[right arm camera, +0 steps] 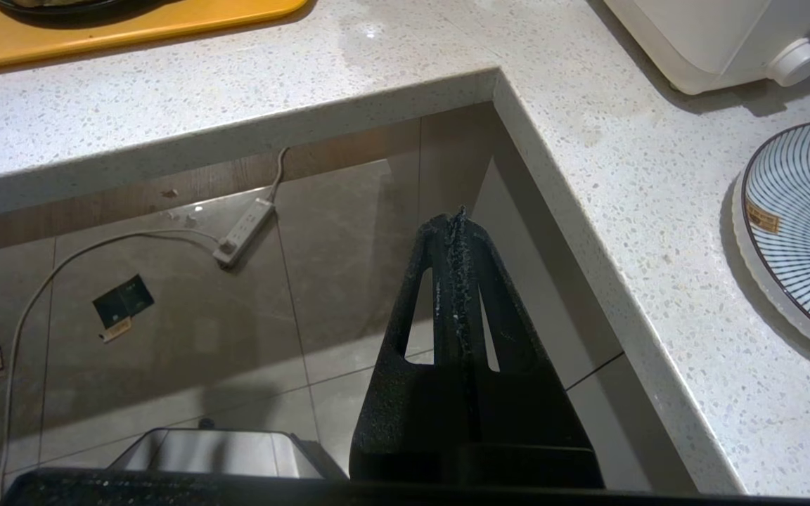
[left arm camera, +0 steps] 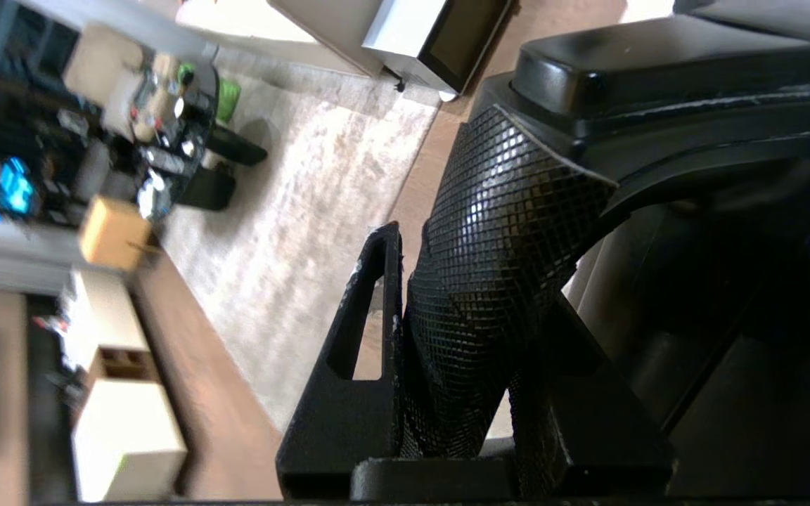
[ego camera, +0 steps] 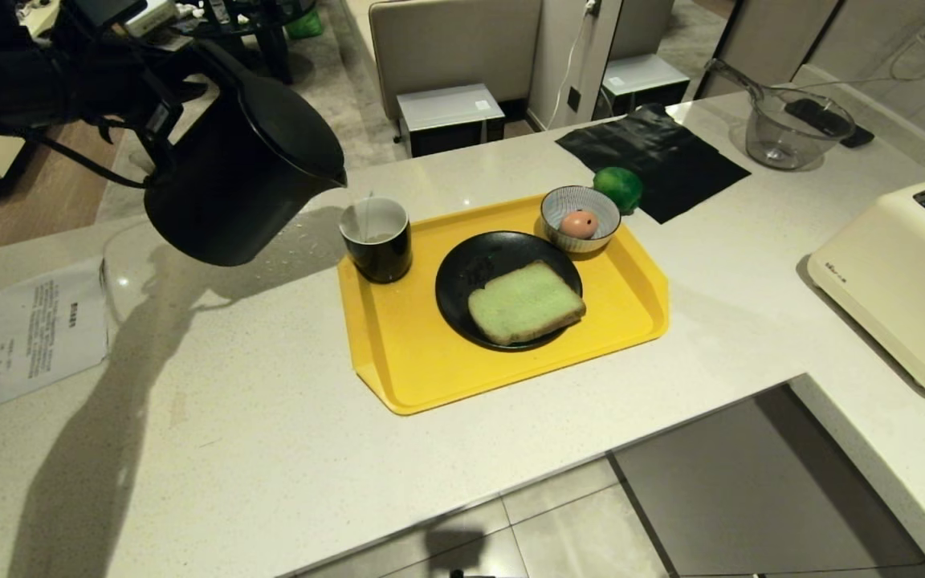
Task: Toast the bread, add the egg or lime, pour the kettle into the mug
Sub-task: Pour water into a cup, then put the kettle back
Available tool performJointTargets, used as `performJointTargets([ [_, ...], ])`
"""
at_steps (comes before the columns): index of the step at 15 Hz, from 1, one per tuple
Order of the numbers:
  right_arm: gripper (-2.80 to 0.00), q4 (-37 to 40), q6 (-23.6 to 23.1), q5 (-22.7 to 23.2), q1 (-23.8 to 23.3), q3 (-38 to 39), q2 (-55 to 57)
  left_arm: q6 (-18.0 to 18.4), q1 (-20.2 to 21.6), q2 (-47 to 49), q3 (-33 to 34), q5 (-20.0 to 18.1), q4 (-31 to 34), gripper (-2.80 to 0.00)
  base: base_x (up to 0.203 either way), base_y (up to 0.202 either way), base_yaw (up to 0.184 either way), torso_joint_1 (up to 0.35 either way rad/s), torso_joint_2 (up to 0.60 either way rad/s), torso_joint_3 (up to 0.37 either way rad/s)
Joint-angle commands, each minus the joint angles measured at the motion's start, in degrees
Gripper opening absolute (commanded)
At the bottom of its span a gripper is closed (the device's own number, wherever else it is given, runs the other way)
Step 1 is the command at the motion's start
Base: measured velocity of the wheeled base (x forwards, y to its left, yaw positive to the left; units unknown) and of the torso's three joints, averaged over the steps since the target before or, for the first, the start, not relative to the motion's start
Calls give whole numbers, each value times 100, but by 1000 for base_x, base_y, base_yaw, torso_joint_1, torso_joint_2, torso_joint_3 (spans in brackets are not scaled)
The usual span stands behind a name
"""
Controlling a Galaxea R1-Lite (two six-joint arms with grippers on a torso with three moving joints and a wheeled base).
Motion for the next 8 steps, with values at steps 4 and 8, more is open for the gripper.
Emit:
performJointTargets([
  [4, -280, -7, -1, -2, 4, 106, 9, -1311, 290, -326, 9, -30, -132, -280, 0, 0, 0, 0, 0, 0],
  [8, -280, -7, -1, -2, 4, 114, 9, -2642, 818, -582, 17, -76, -138, -280, 0, 0, 0, 0, 0, 0],
])
